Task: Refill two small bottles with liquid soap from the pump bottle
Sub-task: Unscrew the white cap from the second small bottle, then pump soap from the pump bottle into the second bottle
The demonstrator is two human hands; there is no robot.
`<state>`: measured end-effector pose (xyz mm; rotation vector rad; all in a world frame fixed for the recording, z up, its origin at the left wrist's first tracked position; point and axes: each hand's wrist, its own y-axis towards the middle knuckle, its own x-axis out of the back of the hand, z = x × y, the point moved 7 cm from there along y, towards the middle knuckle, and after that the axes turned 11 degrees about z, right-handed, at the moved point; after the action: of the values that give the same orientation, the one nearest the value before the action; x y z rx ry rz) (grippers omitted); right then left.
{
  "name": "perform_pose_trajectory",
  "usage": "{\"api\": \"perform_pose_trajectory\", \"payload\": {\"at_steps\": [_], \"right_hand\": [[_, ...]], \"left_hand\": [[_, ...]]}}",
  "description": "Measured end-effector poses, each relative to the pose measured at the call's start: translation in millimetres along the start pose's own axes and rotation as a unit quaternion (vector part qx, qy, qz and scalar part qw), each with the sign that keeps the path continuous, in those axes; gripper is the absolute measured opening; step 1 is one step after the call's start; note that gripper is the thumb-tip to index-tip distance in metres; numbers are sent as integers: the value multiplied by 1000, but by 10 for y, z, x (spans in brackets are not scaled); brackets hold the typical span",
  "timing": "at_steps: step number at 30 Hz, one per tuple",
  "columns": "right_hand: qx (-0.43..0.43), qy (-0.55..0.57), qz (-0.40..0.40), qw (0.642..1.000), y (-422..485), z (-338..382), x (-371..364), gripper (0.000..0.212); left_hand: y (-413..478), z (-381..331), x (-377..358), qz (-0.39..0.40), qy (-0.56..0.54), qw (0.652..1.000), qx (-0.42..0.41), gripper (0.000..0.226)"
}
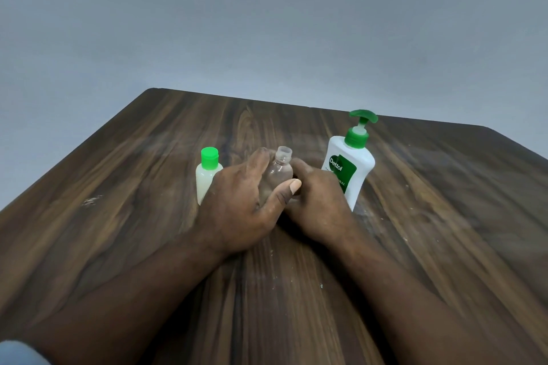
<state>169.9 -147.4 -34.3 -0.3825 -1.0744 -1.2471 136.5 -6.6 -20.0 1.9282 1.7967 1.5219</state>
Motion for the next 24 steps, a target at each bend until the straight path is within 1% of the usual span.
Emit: {"api": "perform_pose_trajectory", "payload": {"at_steps": [1,2,5,7,10,11,13,15,17,18,20,22,24], "right_hand": [[-4,-1,-19,1000,-24,-1,80,19],[-2,0,-40,999,-52,0,162,20],[45,13,-120,992,-145,64,373,12],[85,8,-179,980,-224,137,488,13],[149,13,-260,954,-379,292,710,18],[158,22,-288,944,-424,300,798,19],[136,78,-355,922,-470,198,1021,18],[76,186,-420,885,-454,-28,1260,21],[20,253,-459,851,-398,-213,1463,25],[-1,268,-460,847,-340,-275,1539,26],[-37,277,-420,863,-145,-372,1636,28],[-68,291,-326,897,127,-453,1621,31],[-86,326,-208,918,381,-469,1512,34]], "left_hand": [[0,-6,14,-4,3,1000,-2,34],[-2,-15,27,-8,6,1000,-2,34],[-13,-53,62,-18,6,1000,-7,24],[-17,-72,78,-24,3,1000,-9,19],[-32,-75,96,-34,-4,999,-6,25],[-39,-77,102,-37,-2,999,-1,27],[-54,-67,106,-40,-7,999,17,27],[-53,-51,97,-41,-16,998,36,28],[10,-56,72,-34,-23,998,43,34],[68,-79,54,-27,-19,999,38,36],[242,-165,10,-4,5,1000,20,37],[442,-239,-64,30,38,999,17,45],[616,-221,-164,61,59,996,36,52]]}}
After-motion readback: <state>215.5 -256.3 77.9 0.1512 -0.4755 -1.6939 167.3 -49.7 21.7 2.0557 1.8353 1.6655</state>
